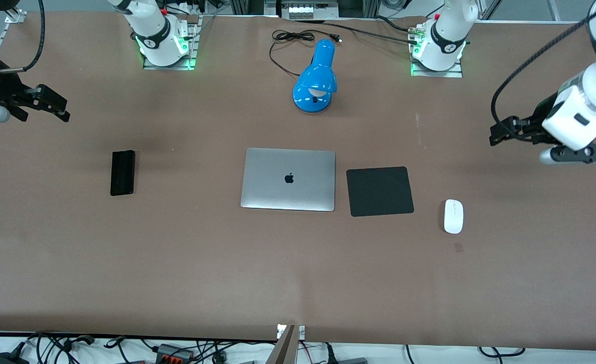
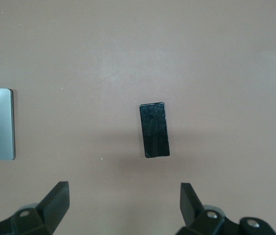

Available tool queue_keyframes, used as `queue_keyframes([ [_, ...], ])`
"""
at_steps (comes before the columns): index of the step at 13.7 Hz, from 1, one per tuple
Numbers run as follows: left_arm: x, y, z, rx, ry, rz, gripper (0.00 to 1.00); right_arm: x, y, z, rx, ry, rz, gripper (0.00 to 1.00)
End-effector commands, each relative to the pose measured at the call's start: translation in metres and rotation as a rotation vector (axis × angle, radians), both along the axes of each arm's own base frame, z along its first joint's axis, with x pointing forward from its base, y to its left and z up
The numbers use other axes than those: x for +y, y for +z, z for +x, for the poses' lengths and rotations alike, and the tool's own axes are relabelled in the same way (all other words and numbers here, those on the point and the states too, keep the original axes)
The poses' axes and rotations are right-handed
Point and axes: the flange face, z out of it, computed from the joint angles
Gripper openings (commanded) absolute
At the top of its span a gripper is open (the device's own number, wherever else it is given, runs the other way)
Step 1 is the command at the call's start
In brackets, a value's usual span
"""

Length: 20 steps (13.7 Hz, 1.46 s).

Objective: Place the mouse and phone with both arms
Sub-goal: 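Reach the right gripper to the black phone while the left gripper reaches the mouse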

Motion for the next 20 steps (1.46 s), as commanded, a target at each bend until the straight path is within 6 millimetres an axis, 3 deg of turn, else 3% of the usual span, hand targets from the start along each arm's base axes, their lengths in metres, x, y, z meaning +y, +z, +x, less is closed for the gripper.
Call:
queue_keyframes([
  [1,0.013,-0.028,0.027,0.034,0.013,0.003,1.0,0.002,-0.025,0.007,0.039,0.003,0.01,1.0],
  [3,0.015,-0.081,0.043,0.115,0.013,-0.006,1.0,0.003,-0.053,0.018,0.092,-0.004,0.008,1.0],
  [6,0.031,-0.136,0.066,0.173,0.038,-0.024,1.0,0.001,-0.1,0.034,0.165,-0.006,0.004,1.0],
  [9,0.038,-0.217,0.091,0.154,0.011,0.039,1.0,-0.004,-0.152,0.05,0.222,-0.028,0.003,1.0],
  [11,0.033,-0.254,0.095,0.179,-0.028,0.082,1.0,-0.004,-0.199,0.064,0.234,-0.029,-0.006,1.0],
  [13,0.026,-0.276,0.097,0.183,-0.052,0.061,1.0,-0.01,-0.236,0.076,0.229,0.003,-0.069,1.0],
  [16,0.022,-0.314,0.099,0.197,-0.058,0.048,1.0,-0.021,-0.285,0.077,0.279,0.002,-0.066,1.0],
  [18,0.006,-0.336,0.097,0.217,-0.085,0.051,1.0,-0.029,-0.308,0.073,0.302,0.013,-0.059,1.0],
  [20,0.009,-0.348,0.102,0.169,-0.094,0.061,1.0,-0.04,-0.33,0.07,0.298,0.084,-0.043,1.0],
])
